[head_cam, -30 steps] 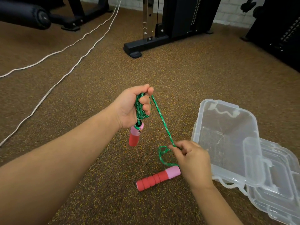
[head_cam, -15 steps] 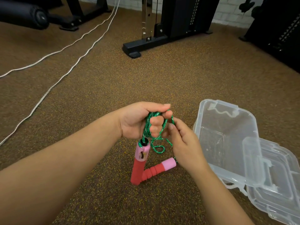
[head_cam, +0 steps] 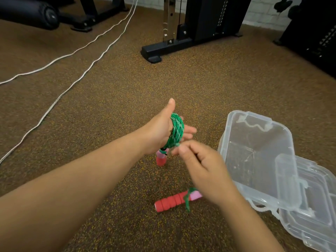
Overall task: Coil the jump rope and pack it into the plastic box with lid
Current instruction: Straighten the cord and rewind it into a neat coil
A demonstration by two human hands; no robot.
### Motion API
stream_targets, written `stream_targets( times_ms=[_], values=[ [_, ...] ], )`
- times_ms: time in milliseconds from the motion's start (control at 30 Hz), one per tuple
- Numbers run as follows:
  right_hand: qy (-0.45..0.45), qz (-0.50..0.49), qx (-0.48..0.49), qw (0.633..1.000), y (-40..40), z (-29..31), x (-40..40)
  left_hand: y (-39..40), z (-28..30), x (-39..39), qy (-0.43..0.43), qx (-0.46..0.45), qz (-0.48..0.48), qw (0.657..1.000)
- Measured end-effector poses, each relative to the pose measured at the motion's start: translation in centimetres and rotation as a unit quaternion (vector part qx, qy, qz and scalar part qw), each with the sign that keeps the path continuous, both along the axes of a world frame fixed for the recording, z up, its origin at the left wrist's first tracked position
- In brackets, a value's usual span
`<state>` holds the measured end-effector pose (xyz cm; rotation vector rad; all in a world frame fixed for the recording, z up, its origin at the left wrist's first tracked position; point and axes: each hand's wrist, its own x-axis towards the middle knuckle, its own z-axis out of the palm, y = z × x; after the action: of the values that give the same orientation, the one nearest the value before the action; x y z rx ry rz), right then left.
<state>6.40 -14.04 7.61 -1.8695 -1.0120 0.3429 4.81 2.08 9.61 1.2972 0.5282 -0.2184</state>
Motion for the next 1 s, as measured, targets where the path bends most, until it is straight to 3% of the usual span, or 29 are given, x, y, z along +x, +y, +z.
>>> stream_targets(
  times_ms=[167,300,433,533,633,833,1000],
  values=[
    [0.098,-0.037,0.103,0.989,-0.8,3.3,1.8,-0.4,1.2,-0.7,0.024,0.046,-0.174,0.983],
    [0.066,-0.098,0.056,0.991,-1.0,2.5,3.2,-0.3,1.6,-1.1,0.062,-0.004,-0.272,0.960],
    [0.082,-0.137,0.054,0.986,-1.0,0.7,3.7,-0.2,1.7,-1.6,0.026,-0.065,-0.339,0.938],
    [0.137,-0.141,0.070,0.978,-0.4,-1.7,3.2,-0.4,2.0,-1.9,-0.011,-0.104,-0.289,0.952],
    [0.167,-0.136,0.043,0.976,0.0,-3.6,1.8,-0.8,2.1,-1.3,-0.042,-0.146,-0.163,0.975],
    [0.084,-0.096,-0.052,0.991,-0.2,-4.8,-0.5,-0.4,1.3,-0.3,-0.083,-0.177,0.021,0.981],
    [0.040,-0.014,-0.065,0.997,-0.3,-3.8,-1.0,-0.7,1.3,0.4,-0.086,-0.105,0.076,0.988]
  ],
)
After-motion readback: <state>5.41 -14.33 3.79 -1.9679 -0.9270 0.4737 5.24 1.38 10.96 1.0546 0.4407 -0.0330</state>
